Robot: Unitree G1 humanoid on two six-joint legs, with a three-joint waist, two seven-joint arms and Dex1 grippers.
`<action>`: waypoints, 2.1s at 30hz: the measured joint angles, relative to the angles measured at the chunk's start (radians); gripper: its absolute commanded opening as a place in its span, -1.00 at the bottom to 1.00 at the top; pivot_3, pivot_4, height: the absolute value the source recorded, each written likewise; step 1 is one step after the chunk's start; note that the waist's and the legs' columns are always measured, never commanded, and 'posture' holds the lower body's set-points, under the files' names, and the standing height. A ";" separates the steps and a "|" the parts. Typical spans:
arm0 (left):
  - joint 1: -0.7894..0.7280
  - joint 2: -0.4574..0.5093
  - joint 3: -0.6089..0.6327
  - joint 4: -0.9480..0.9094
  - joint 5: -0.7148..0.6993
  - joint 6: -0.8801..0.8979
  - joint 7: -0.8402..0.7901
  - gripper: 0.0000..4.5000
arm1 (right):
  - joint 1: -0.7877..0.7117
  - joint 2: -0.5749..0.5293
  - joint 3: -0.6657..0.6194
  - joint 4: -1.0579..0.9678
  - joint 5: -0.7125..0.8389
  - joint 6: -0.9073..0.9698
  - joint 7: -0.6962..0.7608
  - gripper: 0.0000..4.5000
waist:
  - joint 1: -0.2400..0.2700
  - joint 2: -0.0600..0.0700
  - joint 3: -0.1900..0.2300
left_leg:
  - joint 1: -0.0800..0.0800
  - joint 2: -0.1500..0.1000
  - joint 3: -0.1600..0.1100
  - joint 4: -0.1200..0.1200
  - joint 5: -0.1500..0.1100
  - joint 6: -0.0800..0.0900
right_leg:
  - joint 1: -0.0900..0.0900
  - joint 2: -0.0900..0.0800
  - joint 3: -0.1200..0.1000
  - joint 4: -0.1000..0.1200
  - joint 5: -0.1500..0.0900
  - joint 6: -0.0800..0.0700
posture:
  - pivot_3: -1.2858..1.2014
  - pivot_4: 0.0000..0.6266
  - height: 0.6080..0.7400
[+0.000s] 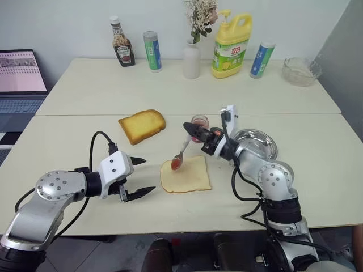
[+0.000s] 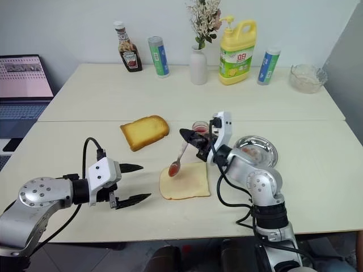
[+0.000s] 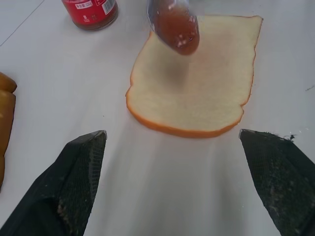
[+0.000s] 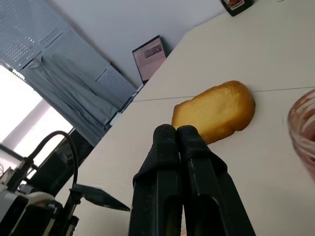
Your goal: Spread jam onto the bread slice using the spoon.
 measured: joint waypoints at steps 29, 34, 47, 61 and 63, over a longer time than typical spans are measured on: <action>-0.028 -0.013 -0.030 0.046 0.038 -0.061 -0.021 1.00 | -0.008 0.110 -0.254 0.038 0.186 0.149 -0.075 -0.97 | 0.000 0.000 0.000 | 0.000 0.000 0.000 0.000 0.000 0.000 | 0.000 0.000 0.000 0.000 0.000 0.000 | 0.03 -0.52 1.00; -0.047 -0.031 -0.031 0.049 0.035 -0.063 -0.021 1.00 | -0.022 0.138 -0.335 0.043 0.333 0.166 -0.199 -0.97 | -0.001 0.000 0.000 | 0.000 0.000 0.000 0.000 0.000 0.000 | 0.000 0.000 0.000 0.001 0.000 0.000 | 0.03 -0.52 1.00; -0.042 -0.037 -0.025 0.037 -0.006 -0.021 -0.032 1.00 | -0.081 0.058 -0.331 0.061 0.427 0.126 -0.291 -0.97 | -0.001 0.000 0.000 | 0.000 0.000 0.000 0.000 0.000 0.000 | 0.000 0.000 0.000 0.000 0.000 0.000 | 0.03 -0.52 1.00; 0.074 0.070 0.008 0.043 0.057 -0.112 -0.107 1.00 | 0.003 0.069 0.007 0.086 0.068 -0.011 -0.025 -0.97 | 0.000 -0.001 -0.001 | 0.000 0.000 0.000 0.000 0.000 0.000 | 0.000 0.000 0.000 0.000 0.000 0.000 | 0.03 -0.52 1.00; 0.071 0.068 0.001 0.036 0.057 -0.108 -0.106 1.00 | 0.009 0.078 0.025 0.120 0.018 -0.040 0.003 -0.97 | 0.000 -0.001 -0.001 | 0.000 0.000 0.000 0.000 0.000 0.000 | 0.000 0.000 0.000 0.000 0.000 0.000 | 0.03 -0.52 1.00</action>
